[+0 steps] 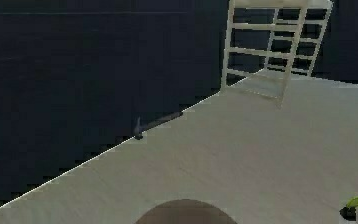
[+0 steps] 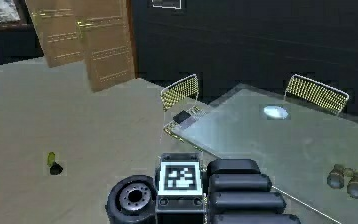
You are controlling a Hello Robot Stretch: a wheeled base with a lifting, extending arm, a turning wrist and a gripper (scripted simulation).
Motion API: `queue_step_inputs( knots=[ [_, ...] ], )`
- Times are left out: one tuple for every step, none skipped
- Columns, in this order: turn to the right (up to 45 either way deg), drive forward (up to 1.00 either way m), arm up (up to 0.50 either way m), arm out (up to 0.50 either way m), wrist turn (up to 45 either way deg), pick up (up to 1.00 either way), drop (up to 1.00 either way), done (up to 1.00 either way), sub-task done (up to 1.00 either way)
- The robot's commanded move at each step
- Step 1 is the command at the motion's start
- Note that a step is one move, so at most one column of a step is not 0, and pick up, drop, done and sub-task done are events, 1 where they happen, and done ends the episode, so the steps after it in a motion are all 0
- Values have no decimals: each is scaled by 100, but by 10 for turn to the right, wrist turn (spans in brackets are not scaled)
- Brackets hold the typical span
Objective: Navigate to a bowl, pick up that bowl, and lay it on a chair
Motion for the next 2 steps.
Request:
queue_step_inputs(
  knots=[
    [0, 35, 0, 0, 0, 0, 0, 0, 0],
    [330, 0, 0, 0, 0, 0, 0, 0, 0]
  ],
)
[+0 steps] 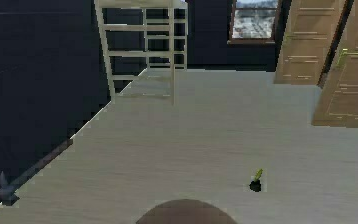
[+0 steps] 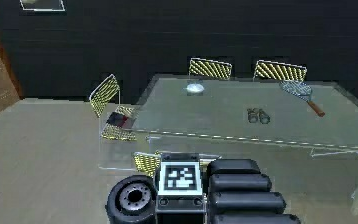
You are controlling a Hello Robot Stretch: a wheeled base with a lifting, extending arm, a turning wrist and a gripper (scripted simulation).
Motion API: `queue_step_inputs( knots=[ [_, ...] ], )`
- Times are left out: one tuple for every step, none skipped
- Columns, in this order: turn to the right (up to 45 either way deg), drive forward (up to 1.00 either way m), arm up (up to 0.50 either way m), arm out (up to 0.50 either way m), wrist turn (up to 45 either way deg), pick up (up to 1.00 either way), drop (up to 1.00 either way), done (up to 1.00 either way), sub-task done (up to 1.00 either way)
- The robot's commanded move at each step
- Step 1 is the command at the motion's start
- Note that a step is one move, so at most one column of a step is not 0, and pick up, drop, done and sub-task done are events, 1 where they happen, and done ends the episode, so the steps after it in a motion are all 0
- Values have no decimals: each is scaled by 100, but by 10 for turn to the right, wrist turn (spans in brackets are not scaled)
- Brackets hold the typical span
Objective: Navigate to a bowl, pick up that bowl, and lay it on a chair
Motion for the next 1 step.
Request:
queue_step_inputs(
  knots=[
    [0, 100, 0, 0, 0, 0, 0, 0, 0]
  ],
)
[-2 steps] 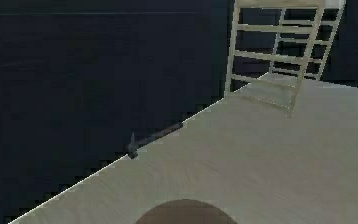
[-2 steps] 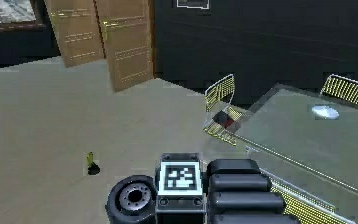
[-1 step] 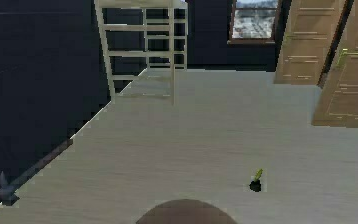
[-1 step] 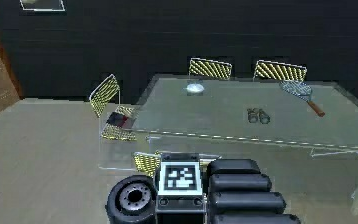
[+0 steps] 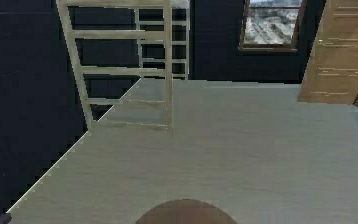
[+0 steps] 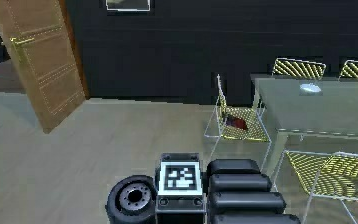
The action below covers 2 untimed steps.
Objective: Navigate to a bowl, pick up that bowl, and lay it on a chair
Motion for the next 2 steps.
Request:
queue_step_inputs(
  knots=[
    [0, 15, 0, 0, 0, 0, 0, 0, 0],
    [390, 0, 0, 0, 0, 0, 0, 0, 0]
  ],
)
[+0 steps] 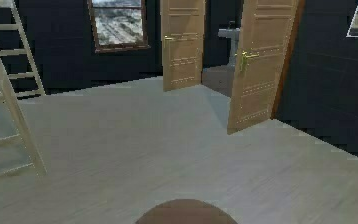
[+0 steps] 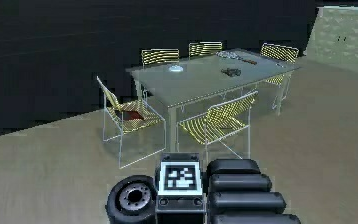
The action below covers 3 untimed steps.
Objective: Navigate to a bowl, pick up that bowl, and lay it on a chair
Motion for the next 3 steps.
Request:
queue_step_inputs(
  knots=[
    [0, 95, 0, 0, 0, 0, 0, 0, 0],
    [450, 0, 0, 0, 0, 0, 0, 0, 0],
    [120, 0, 0, 0, 0, 0, 0, 0, 0]
  ],
)
